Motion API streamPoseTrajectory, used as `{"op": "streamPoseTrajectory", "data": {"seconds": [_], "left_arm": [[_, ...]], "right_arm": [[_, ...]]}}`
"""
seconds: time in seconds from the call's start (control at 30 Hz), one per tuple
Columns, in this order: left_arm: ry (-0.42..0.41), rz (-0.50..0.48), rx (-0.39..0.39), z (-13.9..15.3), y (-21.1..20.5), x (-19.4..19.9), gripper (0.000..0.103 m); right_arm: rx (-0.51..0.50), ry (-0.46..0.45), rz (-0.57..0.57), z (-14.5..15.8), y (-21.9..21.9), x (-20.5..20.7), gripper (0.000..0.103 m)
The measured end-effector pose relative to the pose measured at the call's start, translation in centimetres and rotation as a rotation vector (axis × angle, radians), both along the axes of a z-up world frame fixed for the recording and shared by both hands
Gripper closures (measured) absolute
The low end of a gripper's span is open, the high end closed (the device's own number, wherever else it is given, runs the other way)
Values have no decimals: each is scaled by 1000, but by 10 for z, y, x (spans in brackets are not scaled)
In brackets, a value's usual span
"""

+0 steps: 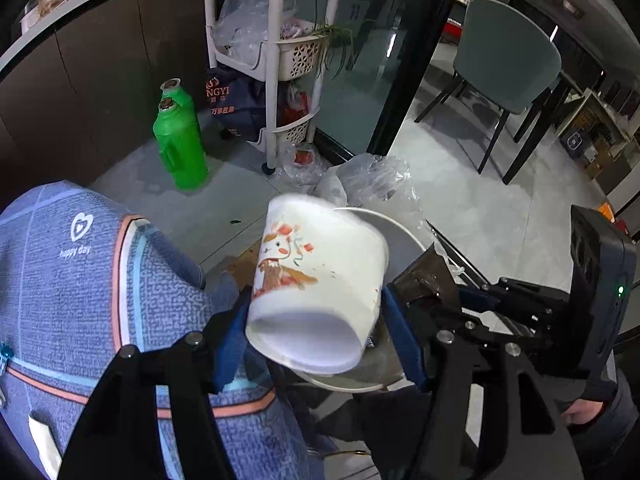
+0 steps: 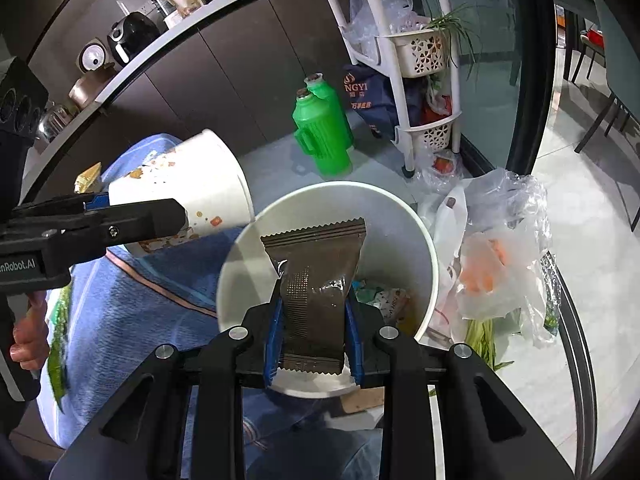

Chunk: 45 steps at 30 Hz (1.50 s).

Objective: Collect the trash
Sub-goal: 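Carry the cup and wrapper over the bucket and open both tools to drop them, then return to the table and grasp the white tissue with the right tool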

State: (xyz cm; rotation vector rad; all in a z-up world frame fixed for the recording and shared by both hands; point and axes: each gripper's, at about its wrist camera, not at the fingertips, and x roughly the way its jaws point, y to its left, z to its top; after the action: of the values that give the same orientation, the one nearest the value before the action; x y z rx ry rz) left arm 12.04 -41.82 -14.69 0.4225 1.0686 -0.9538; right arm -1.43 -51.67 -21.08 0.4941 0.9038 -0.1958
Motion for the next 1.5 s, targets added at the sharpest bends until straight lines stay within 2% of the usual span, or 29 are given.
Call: {"op": "streamPoseTrajectory", "data": {"seconds": [0.13, 0.23, 0.27, 0.3, 0.37, 0.5, 0.53, 0.63, 0.83, 1.03, 1.17, 1.33, 1.5], "left_arm": [[1, -20, 14, -8, -8, -1, 39], [5, -27, 29, -14, -14, -1, 38], [5, -27, 32, -15, -15, -1, 37], [1, -24, 38, -16, -16, -1, 33], [-15, -10, 34, -15, -16, -1, 13], [-18, 23, -14, -5, -9, 1, 3], [-18, 32, -26, -2, -7, 2, 4], [-18, 65, -53, 5, -3, 5, 4], [-48, 124, -86, 24, 14, 1, 3], [-81, 174, -123, 49, 43, -7, 4], [-116, 214, -150, 68, 71, -13, 4], [-196, 286, -144, 90, 111, -23, 3], [-237, 352, -144, 107, 151, -31, 3]], "right_arm": [[6, 11, -7, -5, -5, 3, 78], [-3, 17, 5, -9, -7, 4, 74], [-14, 17, 10, -9, -6, 5, 70], [-29, 12, 17, -9, -6, 5, 60], [-70, 6, 22, -7, -4, 2, 46], [-128, -4, 38, -5, -3, -3, 28], [-132, -7, 37, -4, -3, -4, 25], [-142, -22, 32, 0, -2, -7, 7], [-126, -26, 35, 10, 2, -9, 8], [-133, -59, 45, 34, 14, -10, 8], [-162, -83, 63, 57, 29, -11, 8], [-189, -122, 84, 86, 52, -8, 8], [-228, -149, 130, 111, 78, -7, 8]]}}
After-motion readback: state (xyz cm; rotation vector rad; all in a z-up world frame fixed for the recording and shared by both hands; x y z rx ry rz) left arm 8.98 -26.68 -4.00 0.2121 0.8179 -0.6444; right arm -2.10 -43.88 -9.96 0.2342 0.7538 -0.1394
